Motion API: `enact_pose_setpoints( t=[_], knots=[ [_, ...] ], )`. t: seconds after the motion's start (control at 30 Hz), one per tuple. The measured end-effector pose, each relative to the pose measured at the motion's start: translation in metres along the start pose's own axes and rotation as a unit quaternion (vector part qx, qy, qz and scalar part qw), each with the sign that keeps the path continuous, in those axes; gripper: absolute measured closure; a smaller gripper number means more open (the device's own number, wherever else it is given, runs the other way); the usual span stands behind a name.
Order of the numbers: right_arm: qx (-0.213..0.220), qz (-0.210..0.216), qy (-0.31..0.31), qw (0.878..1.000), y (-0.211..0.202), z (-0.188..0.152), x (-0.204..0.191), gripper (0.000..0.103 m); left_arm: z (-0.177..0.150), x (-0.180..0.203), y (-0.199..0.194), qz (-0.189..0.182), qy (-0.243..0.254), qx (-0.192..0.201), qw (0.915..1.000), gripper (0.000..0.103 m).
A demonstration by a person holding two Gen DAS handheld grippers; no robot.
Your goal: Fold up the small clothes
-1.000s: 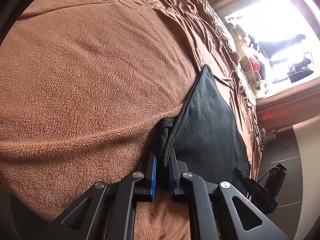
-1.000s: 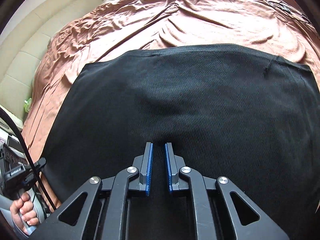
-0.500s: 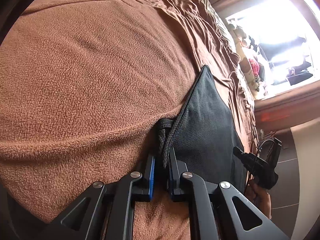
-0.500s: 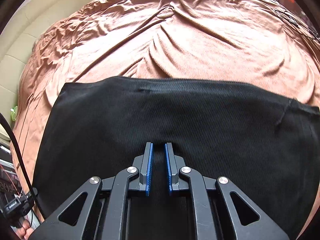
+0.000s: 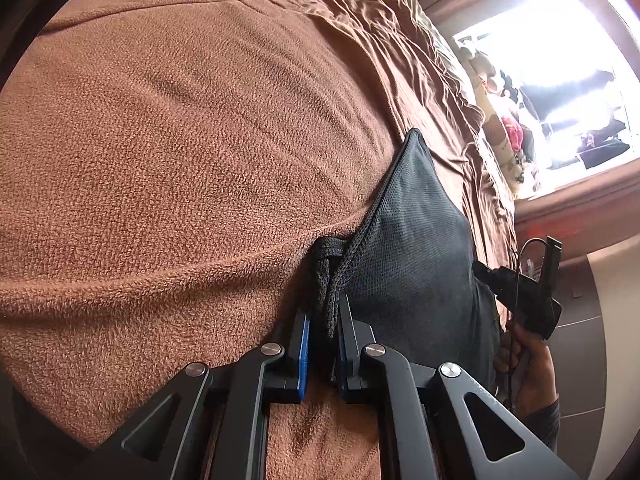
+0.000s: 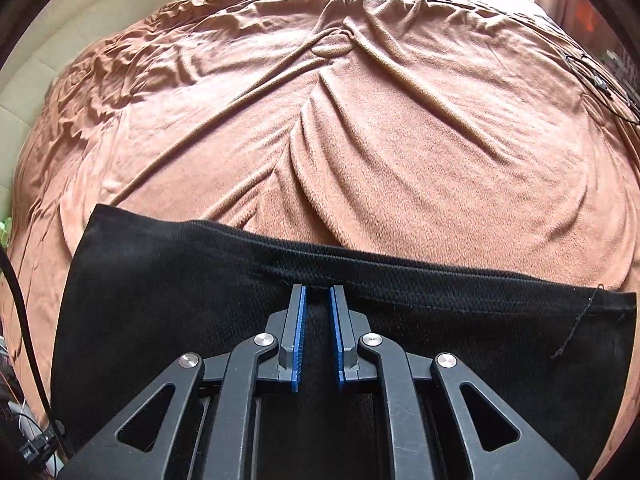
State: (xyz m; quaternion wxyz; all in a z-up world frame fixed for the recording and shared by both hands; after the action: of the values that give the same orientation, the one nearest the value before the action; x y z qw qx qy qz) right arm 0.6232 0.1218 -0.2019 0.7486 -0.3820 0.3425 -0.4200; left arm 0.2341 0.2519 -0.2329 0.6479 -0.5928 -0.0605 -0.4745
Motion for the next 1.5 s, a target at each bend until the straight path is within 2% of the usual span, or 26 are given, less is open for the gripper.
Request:
enact_pose_setpoints(
  t=[0.13,0.23,0.5,0.73,0.93,1.2,1.5],
  knots=[
    [0.001,0.015,0.007,1.000,-0.012,-0.001,-0.005,0.094,-0.002,0.002,-0.001,0.008,0.005,0.007,0.9999,0.093],
    [0.007,0.025,-0.005,1.000,-0.027,-0.009,-0.010,0.094,-0.001,0.001,-0.002,-0.001,0.002,0.007,1.0000,0.093],
    [-0.016,0.067,0.007,0.998,-0.053,-0.050,0.001,0.094,-0.003,-0.001,-0.008,-0.028,-0.010,0.011,0.9995,0.094],
    [-0.023,0.078,0.004,0.997,-0.071,-0.084,0.009,0.094,-0.006,0.005,-0.016,-0.048,-0.007,0.013,0.9987,0.095],
    [-0.021,0.091,0.008,0.996,-0.080,-0.109,0.011,0.094,0.000,0.024,-0.029,-0.092,0.004,0.020,0.9956,0.095],
    [-0.040,0.128,0.037,0.990,-0.088,-0.150,0.010,0.094,0.010,0.068,-0.046,-0.157,0.042,0.022,0.9864,0.095],
    [-0.029,0.148,0.067,0.986,-0.101,-0.181,0.018,0.094,0.022,0.110,-0.054,-0.186,0.075,0.023,0.9795,0.096]
  ],
)
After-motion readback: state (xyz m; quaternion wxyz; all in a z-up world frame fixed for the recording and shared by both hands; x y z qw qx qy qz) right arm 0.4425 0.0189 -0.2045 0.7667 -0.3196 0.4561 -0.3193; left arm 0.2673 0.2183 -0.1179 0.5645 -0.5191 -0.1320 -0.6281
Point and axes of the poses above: each gripper's, at about its wrist camera, not at the fingertips, and y roughly the way its jaws point, x to its right, z to its top, the point moved 7 cm from there along y, roughly the way its jaws point, and after that the axes turned 5 degrees about y, right-handed, at the moved point
